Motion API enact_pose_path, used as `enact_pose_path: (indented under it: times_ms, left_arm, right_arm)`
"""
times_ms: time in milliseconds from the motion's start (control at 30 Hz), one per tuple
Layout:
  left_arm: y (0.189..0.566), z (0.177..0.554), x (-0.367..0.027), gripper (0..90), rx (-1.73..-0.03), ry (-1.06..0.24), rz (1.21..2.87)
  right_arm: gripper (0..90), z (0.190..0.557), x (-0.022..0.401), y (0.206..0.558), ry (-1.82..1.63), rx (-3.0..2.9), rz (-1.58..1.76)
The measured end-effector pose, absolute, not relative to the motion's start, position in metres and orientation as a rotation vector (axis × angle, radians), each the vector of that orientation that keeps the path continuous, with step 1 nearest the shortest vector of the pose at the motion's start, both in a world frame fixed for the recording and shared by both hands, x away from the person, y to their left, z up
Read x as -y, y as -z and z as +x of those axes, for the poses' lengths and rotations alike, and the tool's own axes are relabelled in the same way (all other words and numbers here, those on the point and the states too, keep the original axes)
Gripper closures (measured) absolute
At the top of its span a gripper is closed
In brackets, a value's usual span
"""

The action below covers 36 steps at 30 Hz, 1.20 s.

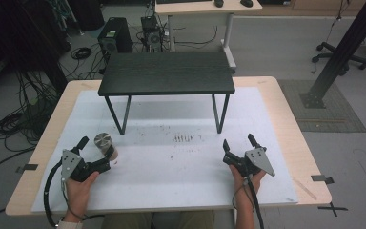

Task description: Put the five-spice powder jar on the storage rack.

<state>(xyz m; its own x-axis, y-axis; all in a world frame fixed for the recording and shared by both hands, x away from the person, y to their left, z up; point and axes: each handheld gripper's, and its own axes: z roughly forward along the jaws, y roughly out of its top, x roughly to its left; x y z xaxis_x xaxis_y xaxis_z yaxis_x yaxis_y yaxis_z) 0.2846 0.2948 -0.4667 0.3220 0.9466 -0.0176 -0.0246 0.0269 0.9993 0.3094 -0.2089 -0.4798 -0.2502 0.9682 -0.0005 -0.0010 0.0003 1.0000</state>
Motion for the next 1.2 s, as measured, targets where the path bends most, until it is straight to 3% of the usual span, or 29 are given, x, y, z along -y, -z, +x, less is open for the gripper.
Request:
enact_pose_path:
  times_ms: [1200]
  left_arm:
    - [0.479, 0.294, -0.28, 1.7, -0.973, -0.98, 1.325]
  right_arm:
    - [8.2, 0.309, 0.209, 0.48, -1.393, -1.392, 1.074]
